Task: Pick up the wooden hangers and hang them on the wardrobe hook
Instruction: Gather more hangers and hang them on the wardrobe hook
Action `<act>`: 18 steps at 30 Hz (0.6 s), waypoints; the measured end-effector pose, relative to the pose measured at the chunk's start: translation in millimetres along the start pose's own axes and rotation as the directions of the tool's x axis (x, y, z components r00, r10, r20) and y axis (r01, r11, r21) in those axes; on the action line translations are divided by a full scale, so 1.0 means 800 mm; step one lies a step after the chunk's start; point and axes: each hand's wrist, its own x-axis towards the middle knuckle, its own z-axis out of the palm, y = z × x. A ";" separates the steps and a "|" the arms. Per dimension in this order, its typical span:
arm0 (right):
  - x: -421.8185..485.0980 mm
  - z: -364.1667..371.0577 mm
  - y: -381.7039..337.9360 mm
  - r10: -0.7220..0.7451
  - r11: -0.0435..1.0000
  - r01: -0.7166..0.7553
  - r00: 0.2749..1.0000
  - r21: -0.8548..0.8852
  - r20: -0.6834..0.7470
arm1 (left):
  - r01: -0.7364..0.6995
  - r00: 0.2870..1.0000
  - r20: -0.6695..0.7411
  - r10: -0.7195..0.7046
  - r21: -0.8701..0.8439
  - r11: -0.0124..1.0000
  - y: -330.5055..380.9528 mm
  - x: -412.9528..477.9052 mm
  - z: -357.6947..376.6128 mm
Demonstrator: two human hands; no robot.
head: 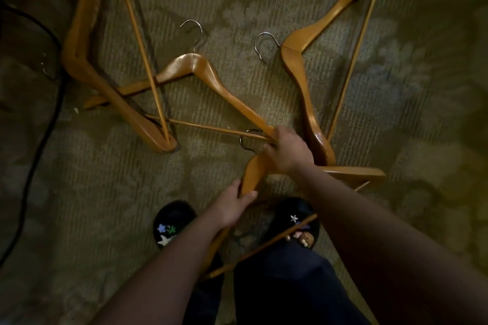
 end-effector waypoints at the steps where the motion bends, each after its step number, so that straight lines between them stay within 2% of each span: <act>1: 0.004 -0.003 -0.002 0.002 1.000 -0.002 0.999 0.009 -0.051 | 0.000 1.000 0.012 0.000 0.034 0.999 0.000 0.004 -0.007; 6: 0.030 0.008 -0.010 0.033 0.993 -0.040 0.998 -0.109 -0.059 | -0.054 0.998 0.025 0.051 0.137 0.989 -0.012 0.019 -0.031; 9: 0.041 0.019 -0.014 0.055 0.982 -0.076 0.991 -0.171 -0.125 | -0.068 0.997 0.029 0.065 0.151 0.986 -0.023 0.024 -0.038; 12: 0.045 0.020 -0.013 -0.041 0.979 0.002 0.981 -0.205 -0.188 | -0.081 0.996 0.041 0.076 0.141 0.987 -0.031 0.027 -0.048; 16: 0.039 0.002 -0.012 -0.207 0.955 0.157 0.960 -0.250 -0.189 | -0.073 0.997 0.033 0.069 0.158 0.985 -0.041 0.024 -0.060; 18: 0.041 -0.011 -0.014 -0.223 0.953 0.164 0.949 -0.256 -0.223 | -0.051 0.999 0.024 0.048 0.155 0.987 -0.042 0.019 -0.062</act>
